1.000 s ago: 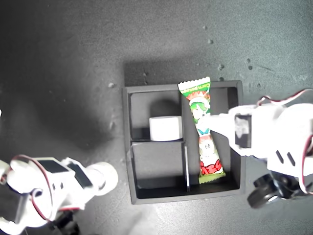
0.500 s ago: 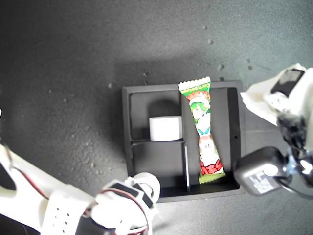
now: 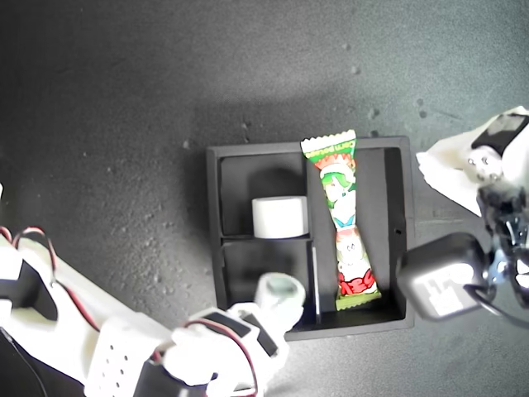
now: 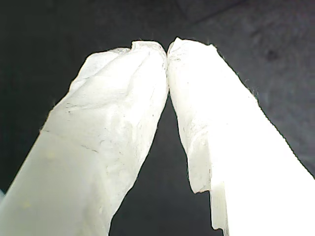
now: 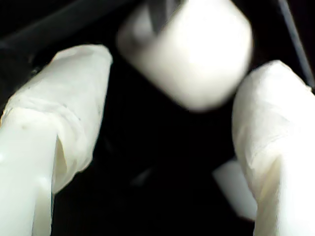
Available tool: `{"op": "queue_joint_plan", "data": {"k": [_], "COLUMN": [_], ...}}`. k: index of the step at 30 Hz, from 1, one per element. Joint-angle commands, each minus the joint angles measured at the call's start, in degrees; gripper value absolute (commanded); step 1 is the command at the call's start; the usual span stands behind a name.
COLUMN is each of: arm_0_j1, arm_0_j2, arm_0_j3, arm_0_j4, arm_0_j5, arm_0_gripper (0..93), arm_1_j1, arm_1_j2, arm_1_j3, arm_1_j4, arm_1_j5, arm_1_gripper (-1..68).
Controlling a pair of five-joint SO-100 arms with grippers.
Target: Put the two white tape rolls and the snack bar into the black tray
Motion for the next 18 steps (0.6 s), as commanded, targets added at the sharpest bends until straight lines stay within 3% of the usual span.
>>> {"op": "queue_joint_plan", "data": {"k": [1,4,8,18], "arm_0_j1": [-0.26,-1.23,-3.08,-9.05], "arm_0_j2": [8.61,16.44,31.11,67.41], "arm_0_j3": [5.63,14.24,29.88,73.04], "arm_0_j4": [1.05,1.05,1.05,-3.16], "arm_0_j5": [-1.05,-1.85,-4.66,-9.4], "arm_0_gripper": [19.7,16.4,0.2,0.1], "arm_1_j1": [1.76,2.2,3.34,5.36], "arm_1_j2": [7.73,13.8,24.61,62.14], "arm_1_j3": [4.39,8.26,17.67,69.43], "arm_1_j4": [0.26,0.26,0.18,-20.57], "arm_1_j5": [1.58,2.46,4.48,15.29], "arm_1_gripper": [-0.2,-0.2,-0.3,-0.4]}}
